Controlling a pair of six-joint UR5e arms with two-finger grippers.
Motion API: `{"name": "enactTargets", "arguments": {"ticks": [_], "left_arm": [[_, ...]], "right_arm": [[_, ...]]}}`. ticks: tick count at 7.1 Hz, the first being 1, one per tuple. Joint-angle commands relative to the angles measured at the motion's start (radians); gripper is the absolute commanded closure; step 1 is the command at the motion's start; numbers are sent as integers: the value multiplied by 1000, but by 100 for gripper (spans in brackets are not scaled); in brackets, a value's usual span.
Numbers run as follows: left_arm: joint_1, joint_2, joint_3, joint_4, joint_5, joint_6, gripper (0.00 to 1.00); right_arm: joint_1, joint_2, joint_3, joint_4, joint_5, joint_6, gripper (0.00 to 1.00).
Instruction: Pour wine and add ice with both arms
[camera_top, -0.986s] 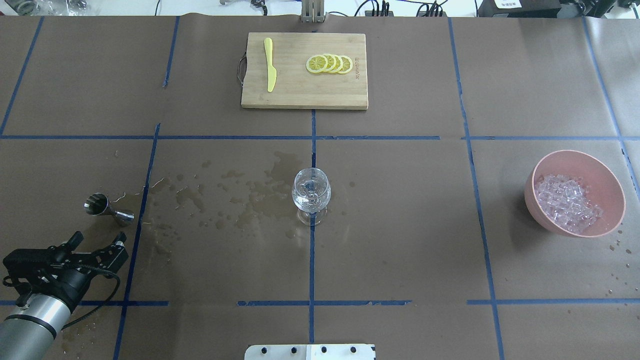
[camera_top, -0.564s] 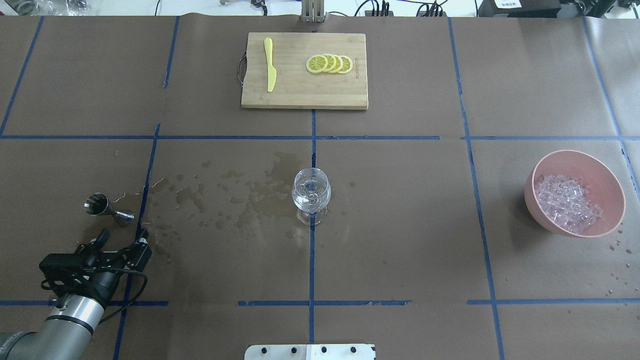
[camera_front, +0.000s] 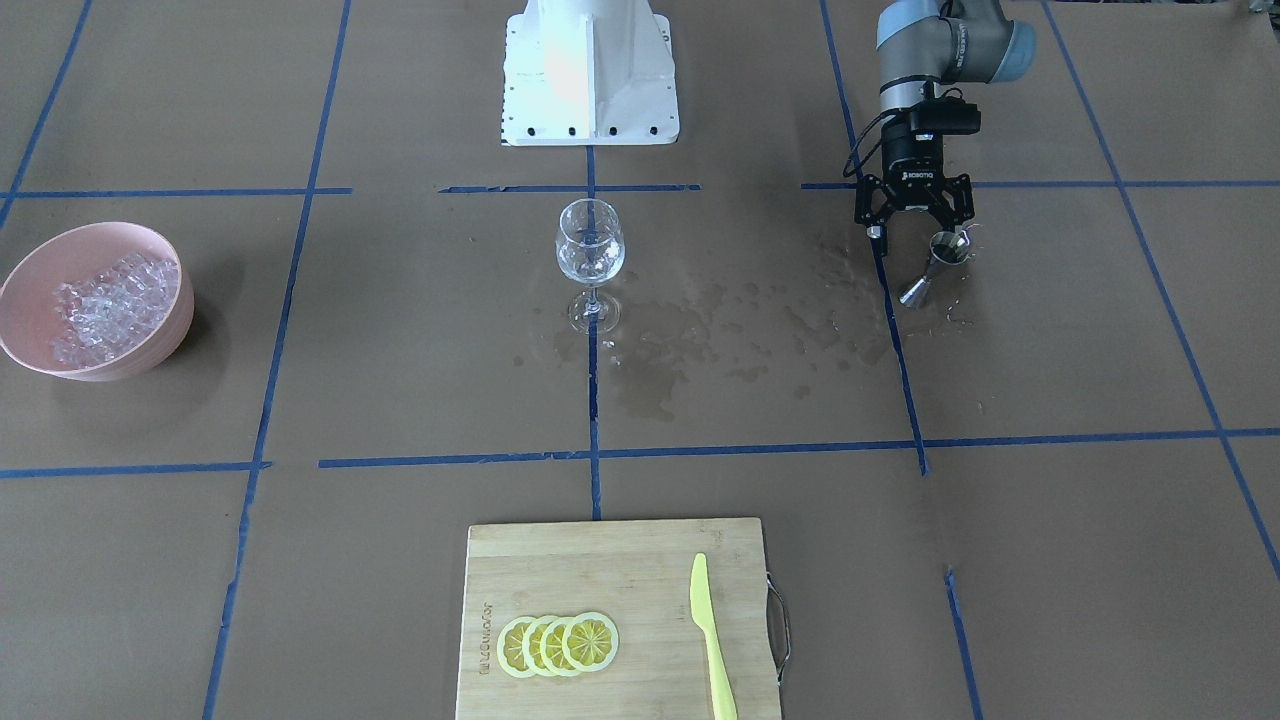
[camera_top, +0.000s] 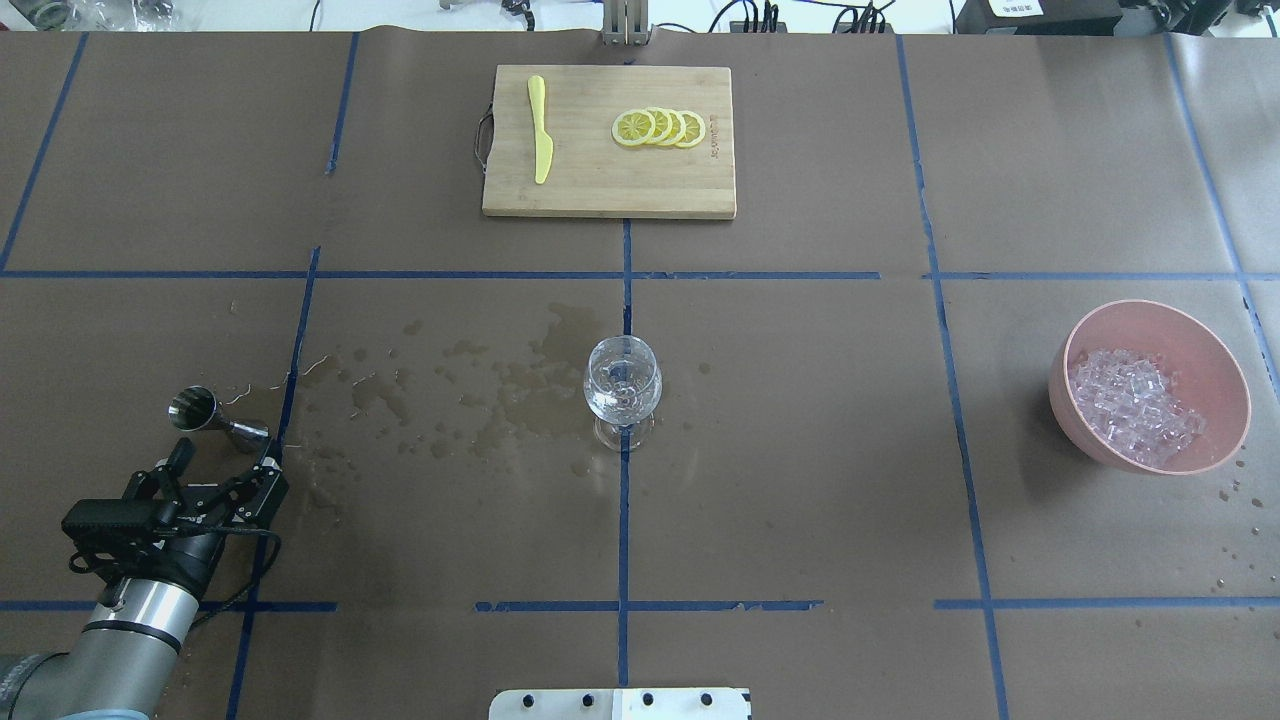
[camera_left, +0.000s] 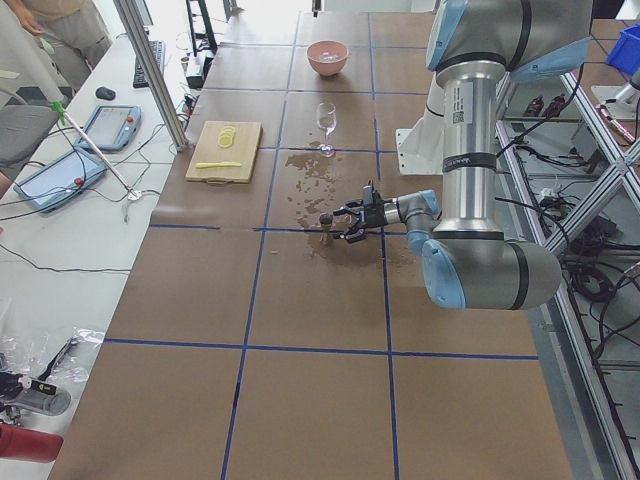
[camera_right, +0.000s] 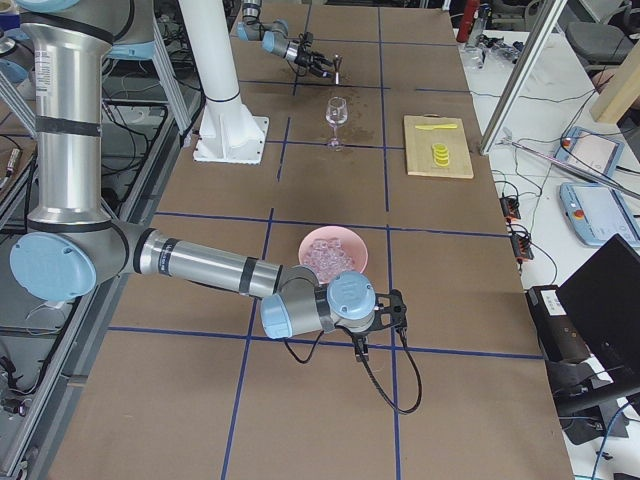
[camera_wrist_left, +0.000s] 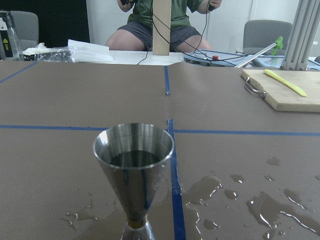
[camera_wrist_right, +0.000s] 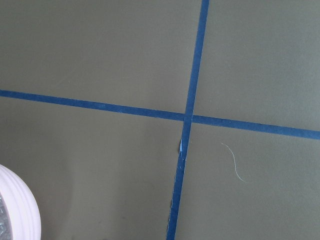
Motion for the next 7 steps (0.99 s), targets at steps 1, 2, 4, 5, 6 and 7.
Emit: {"name": "enactTargets", "arguments": {"ticks": [1,2,4,5,6,7], "left_arm": [[-18,-5,18,0,4,4,2],[-32,-6,23,0,2,4,3],[-80,-41,96,0,-1,10,3],[-89,-42,98,0,-2,11,6],[-91,-43,98,-2,-2,11,10],[-89,-51,98,-2,-4,11,14]], "right_arm": [[0,0,0,-2,2,1,0],[0,0,0,-2,8,1,0],[0,0,-5,0,8,0,0],[0,0,-2,0,8,0,0],[0,0,1,0,8,0,0],[0,0,-2,0,8,0,0]]}}
